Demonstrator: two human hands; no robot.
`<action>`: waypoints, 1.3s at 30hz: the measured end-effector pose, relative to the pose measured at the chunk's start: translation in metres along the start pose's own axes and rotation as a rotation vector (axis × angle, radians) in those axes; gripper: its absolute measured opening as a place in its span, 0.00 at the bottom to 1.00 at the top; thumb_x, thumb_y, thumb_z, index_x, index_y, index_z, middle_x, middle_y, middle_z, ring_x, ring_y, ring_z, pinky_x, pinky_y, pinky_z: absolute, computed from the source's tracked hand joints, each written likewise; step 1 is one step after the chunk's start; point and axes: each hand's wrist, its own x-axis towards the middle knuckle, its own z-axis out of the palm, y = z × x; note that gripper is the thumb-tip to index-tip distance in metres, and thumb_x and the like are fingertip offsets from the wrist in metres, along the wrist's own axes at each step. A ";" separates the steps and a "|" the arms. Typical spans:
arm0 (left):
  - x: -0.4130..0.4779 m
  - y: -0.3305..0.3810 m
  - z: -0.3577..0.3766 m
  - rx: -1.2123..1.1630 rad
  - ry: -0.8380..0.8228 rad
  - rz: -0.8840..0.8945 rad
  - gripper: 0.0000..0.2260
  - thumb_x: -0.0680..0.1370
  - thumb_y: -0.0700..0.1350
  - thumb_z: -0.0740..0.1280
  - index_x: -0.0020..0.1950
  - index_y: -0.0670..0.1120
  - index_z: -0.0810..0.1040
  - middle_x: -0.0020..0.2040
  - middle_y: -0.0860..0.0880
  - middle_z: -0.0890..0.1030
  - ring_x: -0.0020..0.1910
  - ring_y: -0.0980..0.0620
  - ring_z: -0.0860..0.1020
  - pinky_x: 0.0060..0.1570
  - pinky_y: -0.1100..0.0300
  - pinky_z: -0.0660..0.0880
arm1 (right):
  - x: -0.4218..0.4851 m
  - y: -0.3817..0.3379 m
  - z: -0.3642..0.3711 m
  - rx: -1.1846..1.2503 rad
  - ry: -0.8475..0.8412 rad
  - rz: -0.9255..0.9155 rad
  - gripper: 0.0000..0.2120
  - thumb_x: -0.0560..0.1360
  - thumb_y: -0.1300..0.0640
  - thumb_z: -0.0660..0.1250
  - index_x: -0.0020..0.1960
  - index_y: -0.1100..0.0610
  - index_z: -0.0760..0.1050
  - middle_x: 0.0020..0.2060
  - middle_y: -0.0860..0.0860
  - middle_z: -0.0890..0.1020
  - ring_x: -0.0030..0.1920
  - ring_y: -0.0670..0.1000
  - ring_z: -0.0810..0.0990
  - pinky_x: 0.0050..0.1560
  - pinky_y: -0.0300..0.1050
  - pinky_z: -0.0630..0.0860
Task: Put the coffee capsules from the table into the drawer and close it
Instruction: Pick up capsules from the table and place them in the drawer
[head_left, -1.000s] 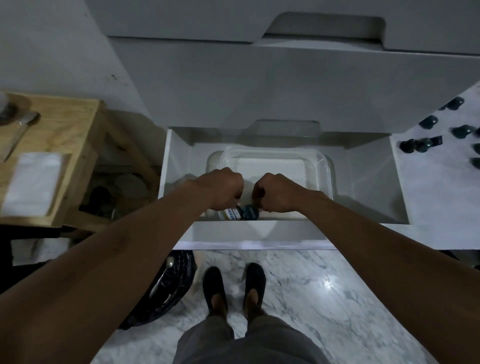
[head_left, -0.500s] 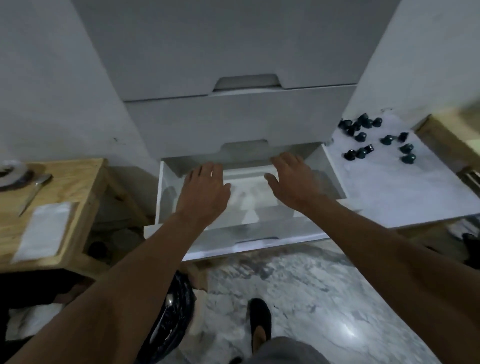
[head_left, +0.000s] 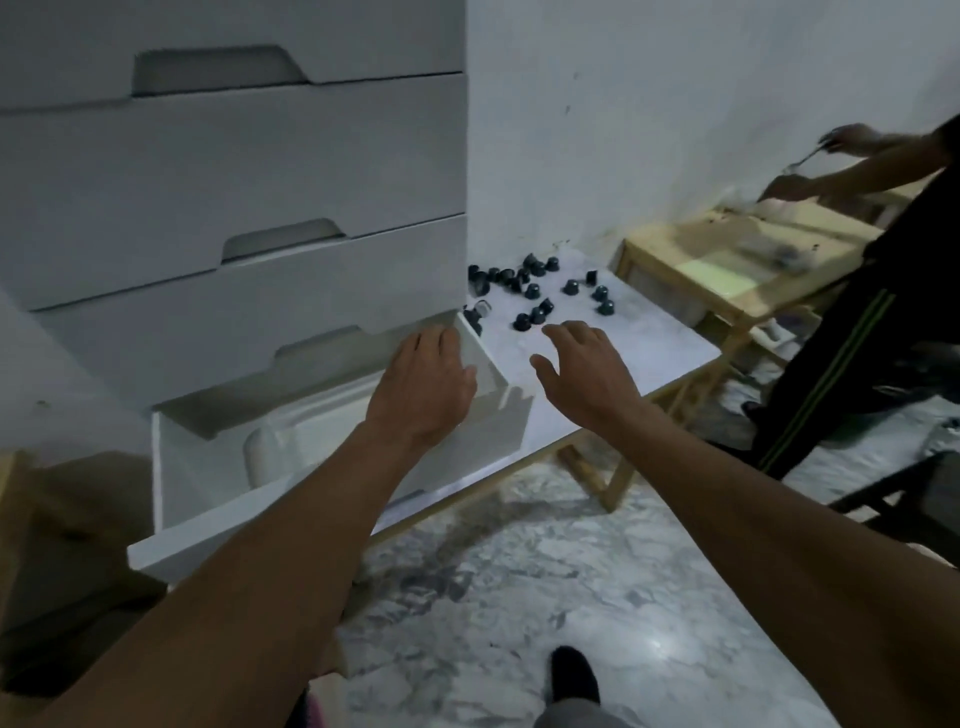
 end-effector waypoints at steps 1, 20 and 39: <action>0.009 0.010 0.005 -0.014 0.003 0.017 0.13 0.75 0.42 0.67 0.53 0.34 0.75 0.47 0.35 0.78 0.45 0.37 0.77 0.48 0.48 0.75 | 0.001 0.013 -0.004 0.003 0.007 0.019 0.23 0.80 0.49 0.59 0.71 0.58 0.67 0.68 0.59 0.72 0.68 0.61 0.68 0.65 0.56 0.70; 0.218 0.161 0.155 -0.110 -0.096 -0.217 0.17 0.78 0.46 0.63 0.62 0.36 0.72 0.55 0.38 0.77 0.52 0.39 0.77 0.49 0.50 0.74 | 0.150 0.278 -0.014 0.069 -0.172 -0.037 0.19 0.79 0.51 0.59 0.67 0.57 0.70 0.65 0.57 0.74 0.65 0.59 0.71 0.62 0.51 0.70; 0.339 0.079 0.302 -0.093 -0.348 -0.337 0.10 0.79 0.45 0.63 0.55 0.39 0.74 0.52 0.41 0.77 0.49 0.41 0.77 0.47 0.48 0.75 | 0.300 0.311 0.124 0.085 -0.392 0.013 0.16 0.80 0.56 0.61 0.66 0.56 0.71 0.65 0.55 0.74 0.57 0.57 0.75 0.59 0.53 0.76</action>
